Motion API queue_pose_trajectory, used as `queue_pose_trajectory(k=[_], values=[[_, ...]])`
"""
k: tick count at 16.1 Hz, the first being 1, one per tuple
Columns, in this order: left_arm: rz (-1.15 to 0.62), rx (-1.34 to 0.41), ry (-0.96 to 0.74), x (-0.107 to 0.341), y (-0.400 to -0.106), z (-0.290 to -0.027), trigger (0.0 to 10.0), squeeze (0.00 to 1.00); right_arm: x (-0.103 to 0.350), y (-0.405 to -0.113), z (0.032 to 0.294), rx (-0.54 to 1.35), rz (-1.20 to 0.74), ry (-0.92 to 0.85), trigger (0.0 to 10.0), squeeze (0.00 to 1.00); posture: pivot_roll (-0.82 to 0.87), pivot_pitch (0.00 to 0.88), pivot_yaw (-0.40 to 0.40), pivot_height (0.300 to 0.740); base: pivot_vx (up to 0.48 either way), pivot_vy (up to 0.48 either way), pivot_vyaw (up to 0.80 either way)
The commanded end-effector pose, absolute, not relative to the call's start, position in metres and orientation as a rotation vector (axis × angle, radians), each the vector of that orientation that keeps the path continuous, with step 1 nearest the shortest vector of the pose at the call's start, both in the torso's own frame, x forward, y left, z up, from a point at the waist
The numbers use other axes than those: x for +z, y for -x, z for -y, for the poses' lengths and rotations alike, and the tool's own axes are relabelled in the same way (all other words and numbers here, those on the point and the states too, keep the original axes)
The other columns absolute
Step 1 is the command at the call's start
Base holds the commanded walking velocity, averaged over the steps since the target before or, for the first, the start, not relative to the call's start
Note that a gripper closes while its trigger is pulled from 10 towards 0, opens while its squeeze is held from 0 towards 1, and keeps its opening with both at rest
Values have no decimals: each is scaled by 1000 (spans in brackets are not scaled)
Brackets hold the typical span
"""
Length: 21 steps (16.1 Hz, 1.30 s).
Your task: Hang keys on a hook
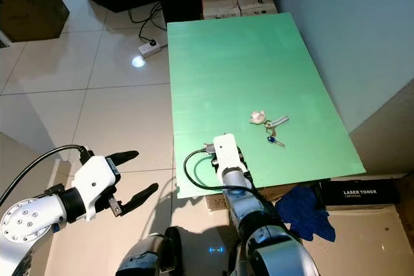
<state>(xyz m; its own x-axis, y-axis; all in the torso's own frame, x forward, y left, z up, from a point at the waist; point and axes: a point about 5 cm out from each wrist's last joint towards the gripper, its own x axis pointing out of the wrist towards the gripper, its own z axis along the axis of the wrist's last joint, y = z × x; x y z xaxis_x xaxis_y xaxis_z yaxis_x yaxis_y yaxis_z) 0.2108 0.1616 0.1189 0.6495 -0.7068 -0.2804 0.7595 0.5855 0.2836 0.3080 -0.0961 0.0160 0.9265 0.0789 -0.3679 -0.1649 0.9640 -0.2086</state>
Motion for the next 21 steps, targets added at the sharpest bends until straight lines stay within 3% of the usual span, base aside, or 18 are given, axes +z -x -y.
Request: queue_pose_trajectory(k=[1, 14, 15, 16, 17, 18, 19, 21], values=[[-155, -860, -401, 118, -208, -163, 10000, 0, 16, -306, 94, 117, -349, 216, 10000, 0, 138, 236, 125, 740, 0, 0, 0], [-156, -870, -408, 120, -210, -165, 10000, 0, 12, -302, 89, 172, -363, 192, 9961, 0, 148, 235, 136, 740, 0, 0, 0], [-156, -870, -408, 120, -210, -165, 10000, 0, 13, -303, 88, 174, -365, 189, 6353, 0, 149, 236, 137, 740, 0, 0, 0], [-156, -871, -408, 120, -210, -165, 10000, 0, 13, -303, 88, 176, -366, 188, 4392, 0, 149, 236, 137, 740, 0, 0, 0], [-156, -871, -408, 120, -210, -165, 10000, 0, 13, -303, 88, 178, -368, 186, 3725, 0, 149, 236, 136, 740, 0, 0, 0], [-156, -871, -407, 120, -210, -165, 10000, 0, 13, -303, 87, 183, -373, 185, 627, 0, 149, 235, 135, 740, 0, 0, 0], [-156, -871, -407, 121, -210, -165, 10000, 0, 12, -303, 86, 186, -379, 185, 0, 0, 149, 237, 135, 740, 0, 0, 0], [-155, -871, -407, 121, -210, -164, 10000, 0, 11, -303, 87, 182, -386, 183, 0, 0, 148, 236, 136, 740, 0, 0, 0]])
